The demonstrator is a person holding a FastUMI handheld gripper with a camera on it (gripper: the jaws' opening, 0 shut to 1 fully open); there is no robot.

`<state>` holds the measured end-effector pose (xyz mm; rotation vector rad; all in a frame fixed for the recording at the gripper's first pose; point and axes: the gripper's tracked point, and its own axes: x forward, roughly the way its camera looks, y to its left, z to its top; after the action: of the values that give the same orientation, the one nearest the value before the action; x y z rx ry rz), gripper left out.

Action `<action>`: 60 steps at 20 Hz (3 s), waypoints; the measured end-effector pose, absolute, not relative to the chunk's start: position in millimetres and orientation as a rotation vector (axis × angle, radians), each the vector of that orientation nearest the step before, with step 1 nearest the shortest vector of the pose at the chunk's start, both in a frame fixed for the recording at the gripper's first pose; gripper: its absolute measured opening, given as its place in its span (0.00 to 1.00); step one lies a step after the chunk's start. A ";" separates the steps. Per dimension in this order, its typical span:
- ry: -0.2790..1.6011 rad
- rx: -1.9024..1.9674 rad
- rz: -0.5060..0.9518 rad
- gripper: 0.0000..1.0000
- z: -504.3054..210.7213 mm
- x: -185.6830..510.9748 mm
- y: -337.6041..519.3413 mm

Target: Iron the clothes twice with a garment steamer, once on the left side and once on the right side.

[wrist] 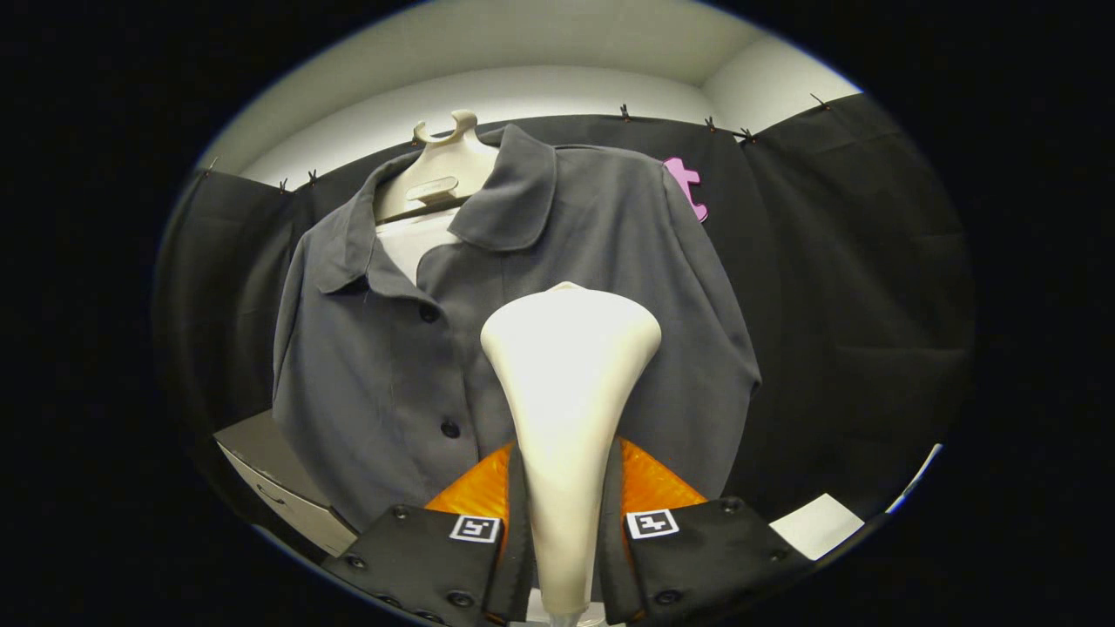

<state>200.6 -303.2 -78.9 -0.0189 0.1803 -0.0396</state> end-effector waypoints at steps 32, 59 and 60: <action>0.386 0.047 -0.076 0.39 -293.8 132.5 -329.5; 0.508 0.057 -0.159 0.39 -300.2 97.0 -354.7; 0.492 0.054 -0.160 0.39 -286.6 98.4 -352.6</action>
<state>98.4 -352.6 -286.6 0.0536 0.4923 -0.1599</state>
